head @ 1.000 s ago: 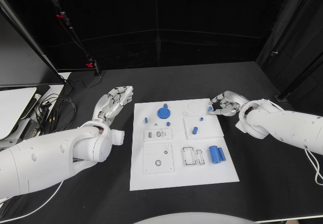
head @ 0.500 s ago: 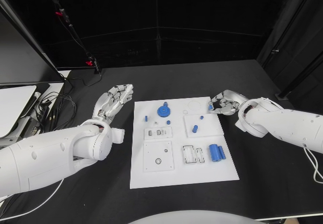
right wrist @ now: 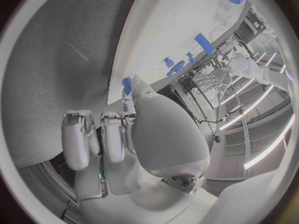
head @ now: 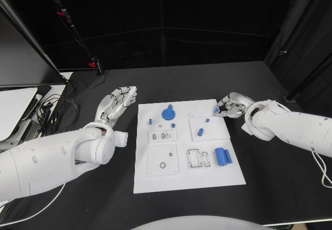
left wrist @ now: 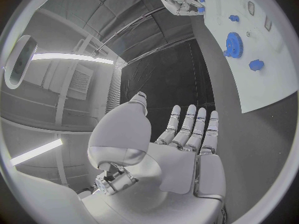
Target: Assemble the parts on the task board
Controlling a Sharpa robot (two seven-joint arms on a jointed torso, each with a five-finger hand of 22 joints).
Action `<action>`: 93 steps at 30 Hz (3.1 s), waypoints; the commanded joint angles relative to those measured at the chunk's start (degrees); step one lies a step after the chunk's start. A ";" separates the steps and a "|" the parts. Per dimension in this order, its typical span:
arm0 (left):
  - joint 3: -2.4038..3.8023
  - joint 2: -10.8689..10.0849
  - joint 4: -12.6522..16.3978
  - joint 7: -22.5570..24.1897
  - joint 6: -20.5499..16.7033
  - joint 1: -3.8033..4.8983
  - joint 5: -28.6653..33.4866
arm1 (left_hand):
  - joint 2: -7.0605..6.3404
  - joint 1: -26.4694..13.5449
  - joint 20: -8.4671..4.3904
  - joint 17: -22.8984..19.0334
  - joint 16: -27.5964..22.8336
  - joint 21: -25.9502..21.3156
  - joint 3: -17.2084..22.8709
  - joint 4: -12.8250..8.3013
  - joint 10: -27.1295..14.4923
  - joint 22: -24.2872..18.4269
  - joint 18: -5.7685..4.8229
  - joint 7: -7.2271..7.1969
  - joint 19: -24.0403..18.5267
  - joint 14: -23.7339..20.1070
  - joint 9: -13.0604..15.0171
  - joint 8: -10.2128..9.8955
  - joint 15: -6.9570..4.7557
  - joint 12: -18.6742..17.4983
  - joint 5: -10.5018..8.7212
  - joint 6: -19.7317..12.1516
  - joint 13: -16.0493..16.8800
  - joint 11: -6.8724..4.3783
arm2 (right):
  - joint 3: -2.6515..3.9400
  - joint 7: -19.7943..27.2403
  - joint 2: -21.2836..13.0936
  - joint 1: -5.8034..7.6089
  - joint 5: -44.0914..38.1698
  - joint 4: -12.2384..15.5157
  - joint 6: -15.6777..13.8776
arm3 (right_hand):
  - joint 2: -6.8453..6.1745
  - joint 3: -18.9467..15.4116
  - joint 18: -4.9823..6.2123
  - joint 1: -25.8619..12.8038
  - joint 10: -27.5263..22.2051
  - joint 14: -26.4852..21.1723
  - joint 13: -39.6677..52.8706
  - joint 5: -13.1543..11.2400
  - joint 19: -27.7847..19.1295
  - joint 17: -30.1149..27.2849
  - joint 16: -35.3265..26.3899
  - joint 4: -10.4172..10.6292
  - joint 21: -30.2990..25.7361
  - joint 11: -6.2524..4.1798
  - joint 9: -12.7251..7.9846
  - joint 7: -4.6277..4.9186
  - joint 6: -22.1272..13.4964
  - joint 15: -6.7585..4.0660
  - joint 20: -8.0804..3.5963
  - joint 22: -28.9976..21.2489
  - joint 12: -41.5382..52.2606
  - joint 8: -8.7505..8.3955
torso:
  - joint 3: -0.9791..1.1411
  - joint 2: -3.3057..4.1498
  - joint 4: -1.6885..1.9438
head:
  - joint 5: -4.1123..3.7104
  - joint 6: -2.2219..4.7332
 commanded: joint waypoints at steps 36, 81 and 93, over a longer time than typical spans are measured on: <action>0.05 0.42 -0.58 14.95 0.35 0.07 -0.37 | 0.52 0.05 0.38 -0.08 0.20 0.58 -0.32 -0.04 0.22 0.21 0.92 8.95 0.17 0.17 -0.13 0.26 0.37 0.29 0.38 0.47 -0.07 0.14 | 0.20 4.19 -0.59 0.78 6.68 15.82 -9.03 | 1.96 0.41 -0.43 1.64 5.86 5.95 15.08 0.87 6.07 15.10 0.14 -0.68 0.17 0.82 0.01 0.51 7.19 0.58 0.26 15.10 0.15 0.53 | -0.04 0.01 0.08 | 3.08 -0.34; 0.05 0.52 -0.32 14.72 0.27 0.08 -0.37 | 0.66 0.14 0.43 -0.07 0.23 0.67 -0.43 -0.05 0.24 0.25 0.94 8.95 0.22 0.22 -0.19 0.29 0.40 0.34 0.43 0.50 -0.06 0.15 | 0.10 -19.21 11.72 -2.71 -11.98 20.35 -4.84 | 2.03 0.19 -0.43 1.26 5.86 5.95 15.08 1.41 6.07 15.10 0.14 -0.92 0.17 1.19 -0.29 0.90 7.35 0.92 0.58 15.10 0.15 -0.27 | -0.07 -0.03 -0.06 | 4.97 -3.39; 0.05 0.48 -0.29 14.69 0.27 0.08 -0.37 | 0.66 0.14 0.43 -0.07 0.23 0.67 -0.43 -0.05 0.24 0.25 0.94 8.95 0.22 0.22 -0.19 0.29 0.40 0.34 0.43 0.50 -0.06 0.15 | 0.10 -20.34 11.90 -3.06 -12.15 20.24 -3.98 | 1.97 0.11 -0.43 1.00 5.86 5.95 15.08 1.56 6.07 15.10 0.14 -0.97 0.17 1.32 -0.44 1.05 7.08 1.03 0.69 15.10 0.15 -0.68 | -0.01 -0.01 0.01 | 4.77 -3.38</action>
